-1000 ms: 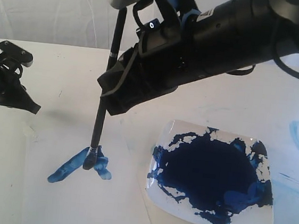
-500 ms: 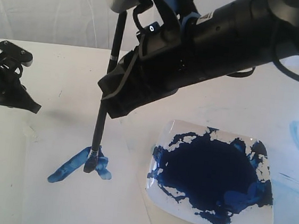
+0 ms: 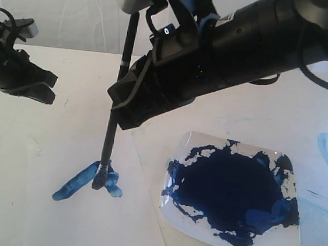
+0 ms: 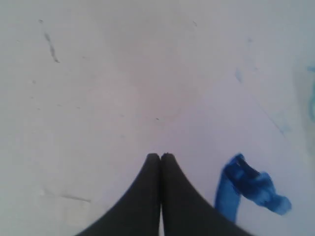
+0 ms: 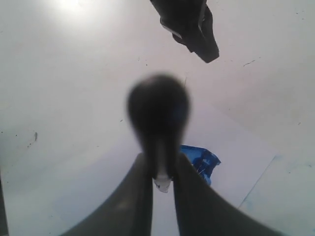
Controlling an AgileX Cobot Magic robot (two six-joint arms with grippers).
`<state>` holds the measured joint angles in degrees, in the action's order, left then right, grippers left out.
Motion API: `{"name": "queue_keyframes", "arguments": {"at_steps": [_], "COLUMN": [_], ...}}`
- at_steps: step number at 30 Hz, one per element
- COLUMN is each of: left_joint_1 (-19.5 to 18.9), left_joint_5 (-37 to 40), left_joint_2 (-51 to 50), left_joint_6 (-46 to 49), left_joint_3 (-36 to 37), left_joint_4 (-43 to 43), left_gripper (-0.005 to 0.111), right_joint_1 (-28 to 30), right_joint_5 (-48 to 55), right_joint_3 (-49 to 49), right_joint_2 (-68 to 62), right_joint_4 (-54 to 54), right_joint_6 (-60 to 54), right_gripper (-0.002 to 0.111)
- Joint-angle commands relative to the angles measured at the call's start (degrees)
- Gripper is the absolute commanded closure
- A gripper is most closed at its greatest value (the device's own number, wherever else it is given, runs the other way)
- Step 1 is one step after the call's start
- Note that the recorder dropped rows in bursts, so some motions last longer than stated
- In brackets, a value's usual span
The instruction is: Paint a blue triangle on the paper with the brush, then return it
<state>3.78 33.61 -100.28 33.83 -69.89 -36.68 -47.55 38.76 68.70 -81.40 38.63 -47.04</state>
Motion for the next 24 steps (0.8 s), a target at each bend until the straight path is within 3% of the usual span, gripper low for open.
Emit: {"name": "queue_keyframes", "arguments": {"at_steps": [1,16,24], "left_joint_1": [-0.32,-0.32,-0.32], "left_joint_5": [8.04,7.33,6.9], "left_joint_2": [-1.41,-7.12,-8.71], "left_joint_6": [2.05,2.39,2.39], "left_joint_3": [0.23,2.45,2.45], "left_joint_4": [-0.56,-0.56,-0.09], "left_gripper": [0.107,0.107,0.107], "right_joint_1": [-0.03,-0.03,-0.03], "right_joint_5": [-0.77,-4.96,-5.12], "right_joint_3": [-0.21,-0.21,-0.21], "right_joint_2": [0.64,-0.26,-6.13], "right_joint_4": [0.39,7.52,20.73], "right_joint_6": [-0.4,-4.65,-18.39], "right_gripper": [0.108,0.108,0.108]}}
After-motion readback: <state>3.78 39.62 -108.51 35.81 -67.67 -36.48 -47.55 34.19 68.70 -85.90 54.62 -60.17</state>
